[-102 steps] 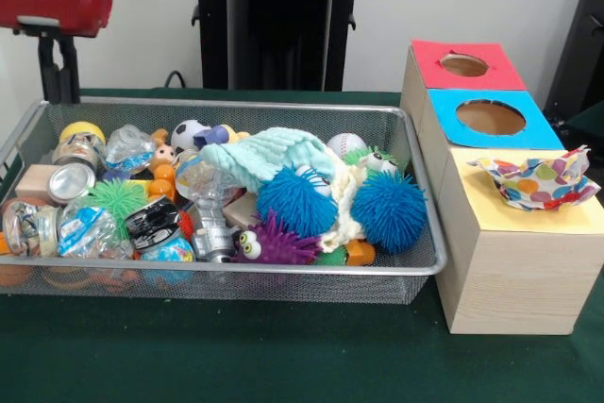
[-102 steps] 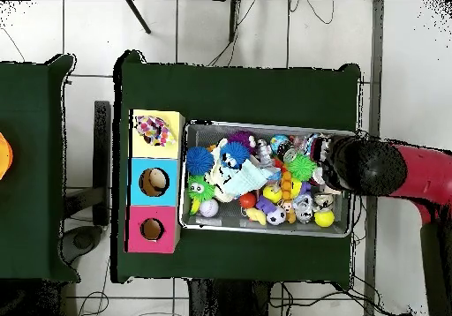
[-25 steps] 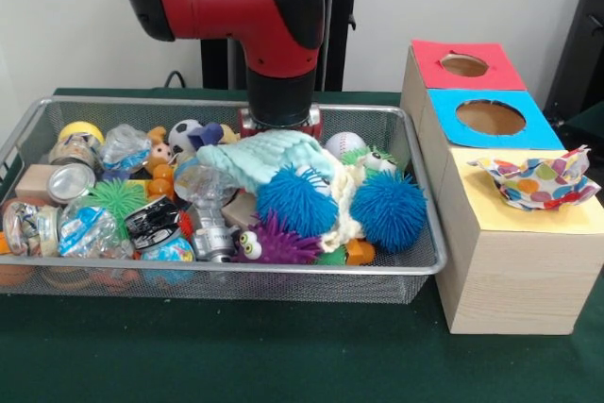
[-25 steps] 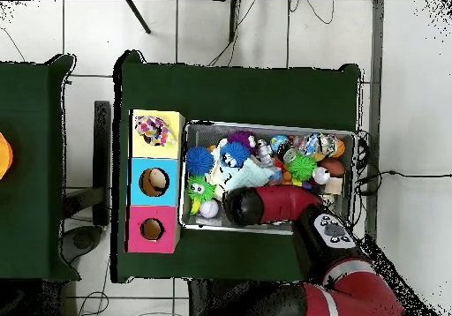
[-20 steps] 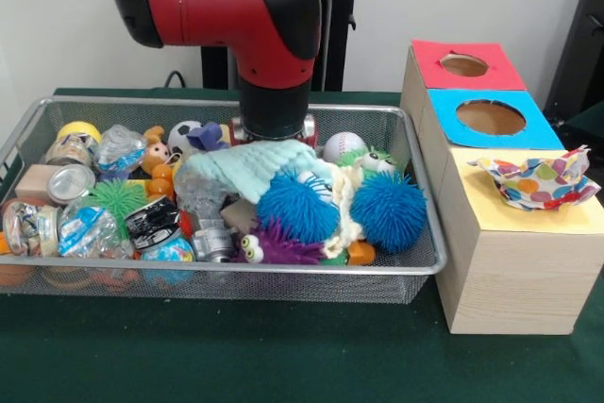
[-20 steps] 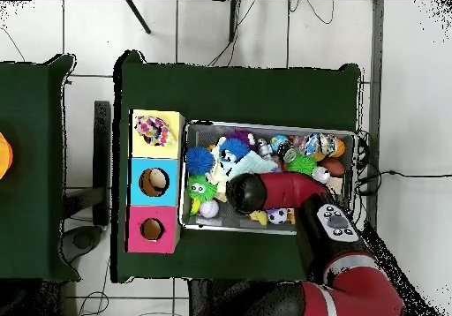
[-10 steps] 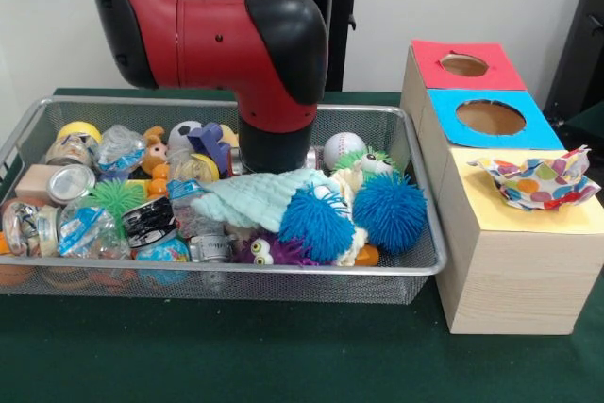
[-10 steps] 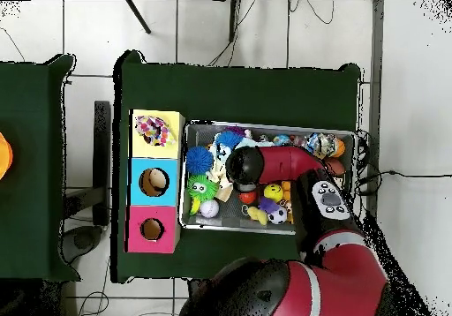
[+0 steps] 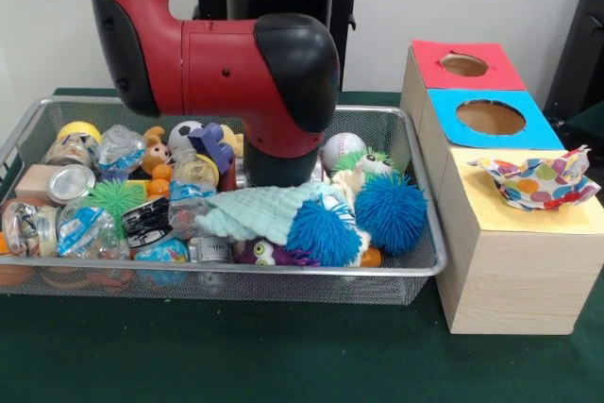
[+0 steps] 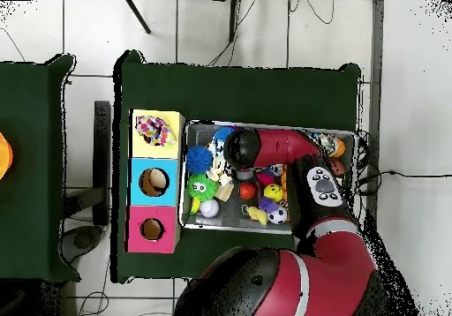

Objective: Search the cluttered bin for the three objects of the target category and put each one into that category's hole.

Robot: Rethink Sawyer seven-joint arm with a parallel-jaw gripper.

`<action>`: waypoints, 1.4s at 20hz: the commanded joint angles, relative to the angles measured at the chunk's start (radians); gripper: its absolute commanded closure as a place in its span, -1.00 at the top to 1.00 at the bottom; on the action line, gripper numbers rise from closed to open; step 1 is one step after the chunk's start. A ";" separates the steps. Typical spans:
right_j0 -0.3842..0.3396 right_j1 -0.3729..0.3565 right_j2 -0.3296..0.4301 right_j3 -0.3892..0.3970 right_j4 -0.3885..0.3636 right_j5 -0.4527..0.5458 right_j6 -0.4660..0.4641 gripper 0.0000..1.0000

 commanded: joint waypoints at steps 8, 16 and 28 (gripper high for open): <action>-0.126 -0.034 0.214 -0.274 -0.075 -0.040 -0.377 -1.00; -0.167 -0.050 0.256 -0.269 -0.133 -0.017 -0.419 -1.00; -0.213 -0.092 0.285 -0.230 -0.210 -0.016 -0.455 -1.00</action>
